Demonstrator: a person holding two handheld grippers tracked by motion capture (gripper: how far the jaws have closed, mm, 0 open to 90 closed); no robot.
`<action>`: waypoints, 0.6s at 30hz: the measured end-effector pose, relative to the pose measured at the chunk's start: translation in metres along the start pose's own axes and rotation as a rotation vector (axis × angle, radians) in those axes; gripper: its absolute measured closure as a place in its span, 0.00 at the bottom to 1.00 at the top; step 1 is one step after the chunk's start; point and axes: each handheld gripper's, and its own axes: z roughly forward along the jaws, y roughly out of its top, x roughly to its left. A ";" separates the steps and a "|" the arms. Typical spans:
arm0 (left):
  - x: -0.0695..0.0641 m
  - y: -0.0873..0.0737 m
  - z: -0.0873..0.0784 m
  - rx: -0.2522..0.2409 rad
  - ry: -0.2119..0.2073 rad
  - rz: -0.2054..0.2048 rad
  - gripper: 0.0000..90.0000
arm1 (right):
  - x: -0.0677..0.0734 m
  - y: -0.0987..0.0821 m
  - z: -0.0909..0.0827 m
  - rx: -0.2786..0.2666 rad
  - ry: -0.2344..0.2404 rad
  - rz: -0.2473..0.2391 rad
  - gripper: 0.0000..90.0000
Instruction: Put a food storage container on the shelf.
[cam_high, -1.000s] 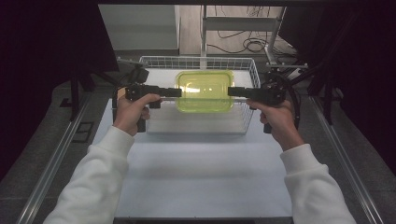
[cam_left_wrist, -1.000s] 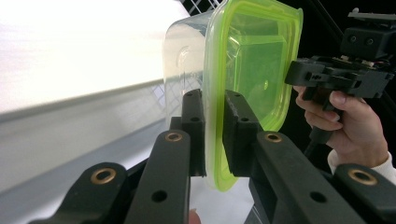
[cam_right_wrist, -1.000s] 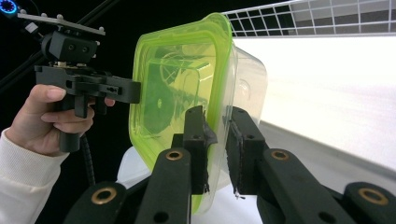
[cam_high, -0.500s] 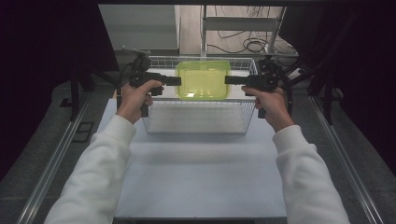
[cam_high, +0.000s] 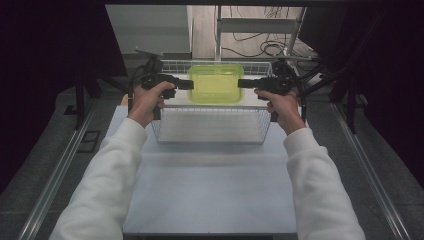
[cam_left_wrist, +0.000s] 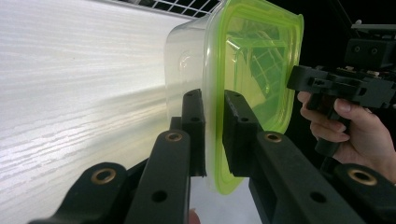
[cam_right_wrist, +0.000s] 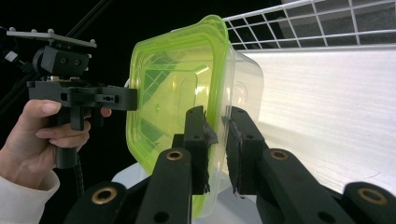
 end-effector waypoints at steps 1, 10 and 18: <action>0.000 0.001 0.001 0.001 -0.002 -0.003 0.90 | 0.000 0.000 0.000 0.000 0.000 0.000 0.87; 0.007 0.008 0.011 0.015 0.035 -0.015 0.90 | -0.009 0.004 0.009 0.022 -0.035 0.031 0.87; 0.013 0.011 0.020 -0.015 0.043 -0.049 0.88 | -0.017 0.006 0.017 0.028 -0.069 0.071 0.84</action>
